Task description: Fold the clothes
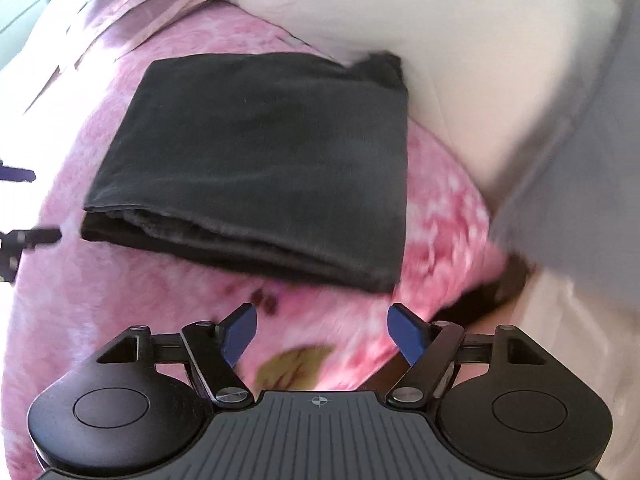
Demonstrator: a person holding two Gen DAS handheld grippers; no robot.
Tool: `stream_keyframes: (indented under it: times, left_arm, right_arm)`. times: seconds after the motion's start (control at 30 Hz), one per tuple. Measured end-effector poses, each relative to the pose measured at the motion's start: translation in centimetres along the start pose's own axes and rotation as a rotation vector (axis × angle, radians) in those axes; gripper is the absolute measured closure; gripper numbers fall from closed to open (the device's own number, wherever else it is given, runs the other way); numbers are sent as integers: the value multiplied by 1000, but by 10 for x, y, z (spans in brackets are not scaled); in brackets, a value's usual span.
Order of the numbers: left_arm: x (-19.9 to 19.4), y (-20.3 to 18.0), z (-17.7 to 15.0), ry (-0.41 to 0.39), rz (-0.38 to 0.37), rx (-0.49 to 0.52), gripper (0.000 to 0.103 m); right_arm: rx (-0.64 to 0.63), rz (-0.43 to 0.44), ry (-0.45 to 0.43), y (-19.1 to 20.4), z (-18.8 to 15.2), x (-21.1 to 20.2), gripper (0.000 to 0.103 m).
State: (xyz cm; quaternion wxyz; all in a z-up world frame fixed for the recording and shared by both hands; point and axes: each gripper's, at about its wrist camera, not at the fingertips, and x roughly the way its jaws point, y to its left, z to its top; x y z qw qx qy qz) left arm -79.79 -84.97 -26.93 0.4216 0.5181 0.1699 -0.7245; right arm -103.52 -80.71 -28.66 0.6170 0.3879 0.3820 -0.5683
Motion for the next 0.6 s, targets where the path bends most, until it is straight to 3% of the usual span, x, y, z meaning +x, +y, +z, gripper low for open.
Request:
stream_keyframes:
  times: [0.23,0.37,0.6]
  left_arm:
    - [-38,-2,-24,-1,-50,-203,5]
    - [-68,-2,-43,-52,-84,-214,5]
    - [-140,5,-80,-140,-51,-250,4]
  right_arm:
    - [163,10,6,17,-31,-40,24]
    - [181,-12,-25,39,-44,-74,24]
    - [213,-49,-79,76,-67,-133,24]
